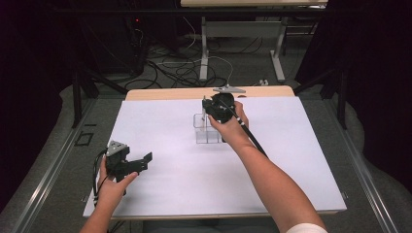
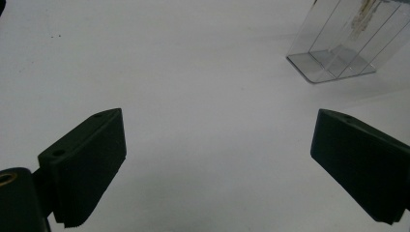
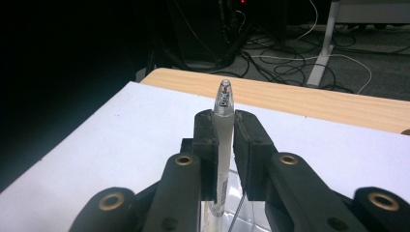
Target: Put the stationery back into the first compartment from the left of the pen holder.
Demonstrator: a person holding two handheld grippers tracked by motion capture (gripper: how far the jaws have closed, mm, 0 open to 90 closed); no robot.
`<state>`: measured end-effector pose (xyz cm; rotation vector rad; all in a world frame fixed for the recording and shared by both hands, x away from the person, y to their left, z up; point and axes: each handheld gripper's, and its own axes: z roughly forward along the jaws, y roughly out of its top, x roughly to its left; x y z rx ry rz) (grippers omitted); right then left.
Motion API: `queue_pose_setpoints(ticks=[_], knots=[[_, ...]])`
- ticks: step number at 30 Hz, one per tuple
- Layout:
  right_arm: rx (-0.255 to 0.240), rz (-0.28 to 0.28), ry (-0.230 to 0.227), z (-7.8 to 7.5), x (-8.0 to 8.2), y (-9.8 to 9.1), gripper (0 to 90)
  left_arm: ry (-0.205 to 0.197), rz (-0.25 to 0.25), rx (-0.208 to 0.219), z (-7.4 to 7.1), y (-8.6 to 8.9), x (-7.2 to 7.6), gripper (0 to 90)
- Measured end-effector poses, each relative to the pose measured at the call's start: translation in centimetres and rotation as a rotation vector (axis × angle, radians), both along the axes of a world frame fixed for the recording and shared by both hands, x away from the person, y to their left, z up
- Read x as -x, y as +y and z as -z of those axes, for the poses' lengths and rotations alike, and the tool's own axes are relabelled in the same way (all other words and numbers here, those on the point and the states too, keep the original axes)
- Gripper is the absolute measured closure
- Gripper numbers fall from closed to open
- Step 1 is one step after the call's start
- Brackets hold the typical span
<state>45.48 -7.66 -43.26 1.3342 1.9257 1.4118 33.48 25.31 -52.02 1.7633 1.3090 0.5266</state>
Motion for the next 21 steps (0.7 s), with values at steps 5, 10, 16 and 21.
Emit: queue_pose_setpoints(ticks=[5, 10, 16, 21], knots=[[0.012, 0.002, 0.018, 0.9, 0.0, 0.1, 80.0, -0.001, -0.001, 0.0, 0.0, 0.0, 0.0, 5.7], [0.012, -0.012, 0.04, 1.1, 0.2, -0.1, 75.5, -0.001, 0.002, -0.003, 0.1, 0.0, 0.0, 5.7], [0.015, -0.048, 0.01, 0.5, 0.7, -1.1, 63.9, 0.001, 0.001, -0.003, 0.1, -0.1, 0.0, 5.7], [0.022, -0.057, -0.023, 0.1, 1.1, -2.3, 55.0, 0.004, 0.003, -0.009, 0.1, -0.2, 0.0, 5.6]])
